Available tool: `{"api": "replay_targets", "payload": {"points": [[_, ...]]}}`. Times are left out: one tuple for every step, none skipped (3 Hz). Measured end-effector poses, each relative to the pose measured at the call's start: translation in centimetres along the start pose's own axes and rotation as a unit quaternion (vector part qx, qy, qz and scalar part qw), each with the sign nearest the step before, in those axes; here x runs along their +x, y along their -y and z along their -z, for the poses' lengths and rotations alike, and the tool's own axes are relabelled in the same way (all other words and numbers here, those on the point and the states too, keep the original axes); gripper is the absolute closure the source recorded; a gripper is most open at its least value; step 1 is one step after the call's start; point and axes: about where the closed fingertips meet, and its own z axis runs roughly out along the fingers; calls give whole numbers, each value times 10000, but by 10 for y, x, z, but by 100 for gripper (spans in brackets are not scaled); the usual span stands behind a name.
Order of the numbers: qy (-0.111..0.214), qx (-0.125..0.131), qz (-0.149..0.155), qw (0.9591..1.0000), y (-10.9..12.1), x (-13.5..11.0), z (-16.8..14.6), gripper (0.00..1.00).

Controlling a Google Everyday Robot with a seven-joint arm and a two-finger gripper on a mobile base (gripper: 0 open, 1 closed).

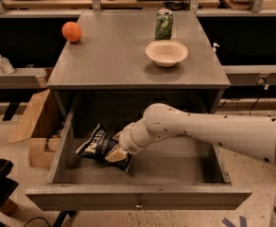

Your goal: Pick blue chip bag from top drawer and place on counter

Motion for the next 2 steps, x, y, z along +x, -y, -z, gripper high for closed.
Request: {"api": "replay_targets", "payload": {"points": [[0, 0, 0, 10000, 0, 0, 0, 100], [0, 0, 0, 10000, 0, 0, 0, 100]]}}
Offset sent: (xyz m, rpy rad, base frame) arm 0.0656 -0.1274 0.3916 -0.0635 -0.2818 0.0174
